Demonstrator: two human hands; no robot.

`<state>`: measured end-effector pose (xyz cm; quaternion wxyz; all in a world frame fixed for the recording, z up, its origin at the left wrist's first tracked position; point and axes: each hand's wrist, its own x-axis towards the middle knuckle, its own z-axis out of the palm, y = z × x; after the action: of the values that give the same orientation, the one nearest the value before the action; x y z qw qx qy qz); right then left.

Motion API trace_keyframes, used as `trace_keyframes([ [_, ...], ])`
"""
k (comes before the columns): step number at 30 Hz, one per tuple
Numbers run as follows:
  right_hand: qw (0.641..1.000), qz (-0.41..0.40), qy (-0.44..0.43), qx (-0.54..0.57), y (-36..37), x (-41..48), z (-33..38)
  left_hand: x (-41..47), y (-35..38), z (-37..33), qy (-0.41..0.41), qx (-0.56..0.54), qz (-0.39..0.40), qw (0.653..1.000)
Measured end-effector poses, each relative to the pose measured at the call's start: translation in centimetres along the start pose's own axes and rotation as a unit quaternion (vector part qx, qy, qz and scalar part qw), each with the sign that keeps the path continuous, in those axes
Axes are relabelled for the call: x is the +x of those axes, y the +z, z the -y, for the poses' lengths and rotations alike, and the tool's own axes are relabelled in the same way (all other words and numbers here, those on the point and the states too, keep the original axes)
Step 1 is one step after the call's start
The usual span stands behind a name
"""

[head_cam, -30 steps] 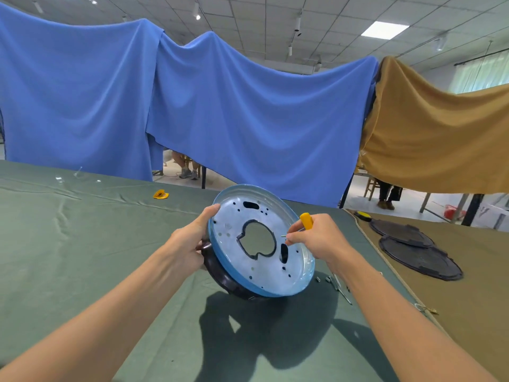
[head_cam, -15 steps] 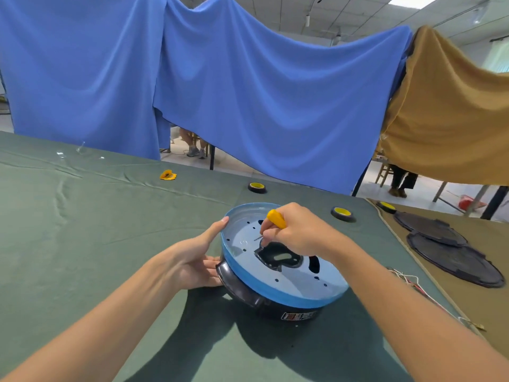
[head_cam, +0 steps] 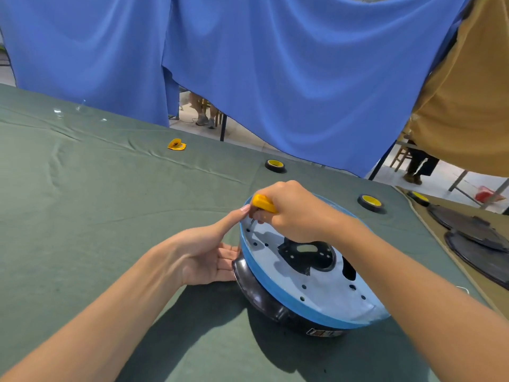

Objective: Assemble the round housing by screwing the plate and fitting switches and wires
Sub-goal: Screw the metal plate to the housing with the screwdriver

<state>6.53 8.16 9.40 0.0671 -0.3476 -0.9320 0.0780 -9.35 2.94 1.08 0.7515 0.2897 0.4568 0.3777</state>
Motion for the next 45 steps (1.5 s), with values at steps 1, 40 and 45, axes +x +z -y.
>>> trace_keyframes([
  [1,1.000,0.003,-0.003,-0.003,-0.1,0.0,0.0,-0.1,0.1,0.0,0.003,0.003,0.001,1.000],
  [40,0.910,0.106,0.246,0.316,-0.1,1.6,0.1,0.0,-0.7,1.3,0.045,-0.046,0.013,0.998],
  [45,0.899,0.117,0.260,0.333,-0.4,1.5,0.0,0.1,-0.8,1.4,0.049,-0.048,0.010,0.998],
])
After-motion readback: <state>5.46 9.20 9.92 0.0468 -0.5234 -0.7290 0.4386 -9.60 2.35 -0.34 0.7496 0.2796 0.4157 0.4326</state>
